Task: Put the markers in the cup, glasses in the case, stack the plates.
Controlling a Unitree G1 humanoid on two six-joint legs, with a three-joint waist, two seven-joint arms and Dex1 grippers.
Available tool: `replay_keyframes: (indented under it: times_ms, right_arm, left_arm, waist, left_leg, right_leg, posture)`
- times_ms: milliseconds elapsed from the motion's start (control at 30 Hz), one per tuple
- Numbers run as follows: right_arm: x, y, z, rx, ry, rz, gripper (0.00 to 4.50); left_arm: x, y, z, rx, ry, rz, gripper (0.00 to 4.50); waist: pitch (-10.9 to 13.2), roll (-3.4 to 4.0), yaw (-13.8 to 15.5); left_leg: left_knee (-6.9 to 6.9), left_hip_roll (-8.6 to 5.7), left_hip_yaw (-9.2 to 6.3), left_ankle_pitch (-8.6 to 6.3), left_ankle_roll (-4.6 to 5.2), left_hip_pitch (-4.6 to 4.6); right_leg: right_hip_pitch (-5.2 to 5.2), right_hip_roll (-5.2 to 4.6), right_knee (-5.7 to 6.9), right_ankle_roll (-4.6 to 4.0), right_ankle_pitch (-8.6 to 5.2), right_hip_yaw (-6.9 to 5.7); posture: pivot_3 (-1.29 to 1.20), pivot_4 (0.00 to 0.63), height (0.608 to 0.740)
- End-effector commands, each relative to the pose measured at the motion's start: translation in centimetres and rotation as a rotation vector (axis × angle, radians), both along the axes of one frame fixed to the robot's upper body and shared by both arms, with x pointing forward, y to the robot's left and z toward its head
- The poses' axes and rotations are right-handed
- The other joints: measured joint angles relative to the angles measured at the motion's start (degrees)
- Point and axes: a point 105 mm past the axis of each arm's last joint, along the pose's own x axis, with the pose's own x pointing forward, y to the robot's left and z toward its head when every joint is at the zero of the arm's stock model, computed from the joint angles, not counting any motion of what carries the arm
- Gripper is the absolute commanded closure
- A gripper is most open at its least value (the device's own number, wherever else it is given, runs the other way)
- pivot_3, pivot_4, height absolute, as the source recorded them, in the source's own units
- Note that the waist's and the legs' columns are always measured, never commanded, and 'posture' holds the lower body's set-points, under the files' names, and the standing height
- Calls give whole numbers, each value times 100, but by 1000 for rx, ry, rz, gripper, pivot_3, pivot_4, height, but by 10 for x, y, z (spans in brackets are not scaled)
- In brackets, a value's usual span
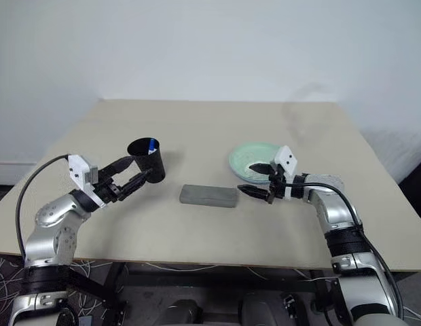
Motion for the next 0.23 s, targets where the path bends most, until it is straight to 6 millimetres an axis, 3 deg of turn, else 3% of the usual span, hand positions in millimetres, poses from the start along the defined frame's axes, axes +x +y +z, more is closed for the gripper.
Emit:
replay_keyframes:
  times_ms: [33, 233]
  right_arm:
    - [3, -14, 11, 8, -45, -36, 284]
    - [2, -12, 6, 10, -34, -43, 284]
  left_arm:
    - [2, 6, 0, 38, -40, 80, 985]
    - [2, 5, -10, 31, -33, 124, 985]
  waist:
    - [0, 0, 1]
    - [0, 0, 1]
  left_leg:
    - [0, 0, 0, 0, 0, -1]
    - [-5, 0, 5, 0, 0, -4]
  right_leg:
    - [-1, 0, 0, 0, 0, 0]
    - [-3, -1, -4, 0, 0, 3]
  posture:
    - [0, 0, 737]
    - [0, 0, 737]
